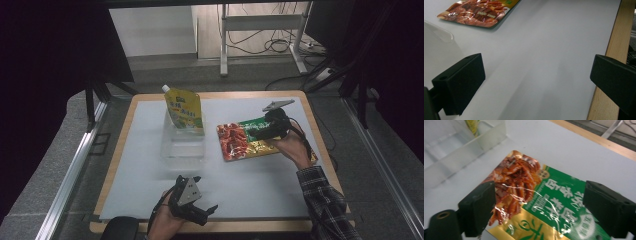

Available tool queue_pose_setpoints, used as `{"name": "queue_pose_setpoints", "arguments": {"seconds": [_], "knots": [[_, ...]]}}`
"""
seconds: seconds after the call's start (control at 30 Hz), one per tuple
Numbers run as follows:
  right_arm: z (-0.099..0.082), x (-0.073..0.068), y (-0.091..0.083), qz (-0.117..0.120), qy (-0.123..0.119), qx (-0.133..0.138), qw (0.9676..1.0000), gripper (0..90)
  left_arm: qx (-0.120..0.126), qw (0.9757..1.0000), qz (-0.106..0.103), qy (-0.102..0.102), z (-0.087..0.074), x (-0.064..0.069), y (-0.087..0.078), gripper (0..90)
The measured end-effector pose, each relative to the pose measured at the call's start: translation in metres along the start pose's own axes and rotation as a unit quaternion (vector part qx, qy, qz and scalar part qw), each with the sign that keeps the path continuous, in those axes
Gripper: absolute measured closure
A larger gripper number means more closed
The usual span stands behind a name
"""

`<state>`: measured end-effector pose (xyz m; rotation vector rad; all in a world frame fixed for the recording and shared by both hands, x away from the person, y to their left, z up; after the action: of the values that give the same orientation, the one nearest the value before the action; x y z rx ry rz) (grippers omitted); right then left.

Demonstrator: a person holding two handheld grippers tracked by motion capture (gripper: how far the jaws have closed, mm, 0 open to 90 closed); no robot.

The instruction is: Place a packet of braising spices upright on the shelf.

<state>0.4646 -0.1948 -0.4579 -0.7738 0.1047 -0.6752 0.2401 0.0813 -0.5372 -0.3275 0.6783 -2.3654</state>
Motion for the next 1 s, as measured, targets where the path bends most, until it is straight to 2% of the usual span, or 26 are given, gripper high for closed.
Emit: {"name": "queue_pose_setpoints", "arguments": {"seconds": [0.1,0.27,0.37,0.53,0.8,1.0], "knots": [[-0.006,0.005,-0.002,-0.007,0.006,-0.001,1.0000,15.3,-0.001,1.0000,0.000,0.003,0.000,0.000,0.000,0.0],[-0.017,0.015,0.000,-0.015,0.018,-0.018,0.9996,18.3,-0.001,1.0000,0.001,0.006,0.000,0.001,0.000,0.0],[-0.024,0.021,0.003,-0.010,0.027,-0.025,0.9993,20.0,-0.001,1.0000,0.001,0.006,0.000,0.001,0.000,0.0],[-0.038,0.032,0.009,-0.027,0.017,-0.052,0.9982,21.3,-0.001,1.0000,0.003,0.007,0.000,0.001,0.000,0.0],[-0.061,0.053,0.016,-0.026,0.061,-0.069,0.9954,20.2,-0.004,0.9999,0.002,0.010,0.000,0.002,0.001,0.0],[-0.070,0.058,0.023,-0.008,0.086,-0.076,0.9934,19.0,-0.006,0.9999,0.002,0.012,0.000,0.002,0.001,0.0]]}}
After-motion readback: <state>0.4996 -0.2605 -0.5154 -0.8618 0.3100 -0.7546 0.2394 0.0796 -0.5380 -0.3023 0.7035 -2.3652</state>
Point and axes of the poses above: each handheld gripper's, and its own axes: y roughly forward along the jaws, z roughly out of its top, x roughly to its right, the point moved 2 cm from there along y, roughly forward along the jaws, and after that the axes turned 10 degrees about -y, right-handed, at the moved point
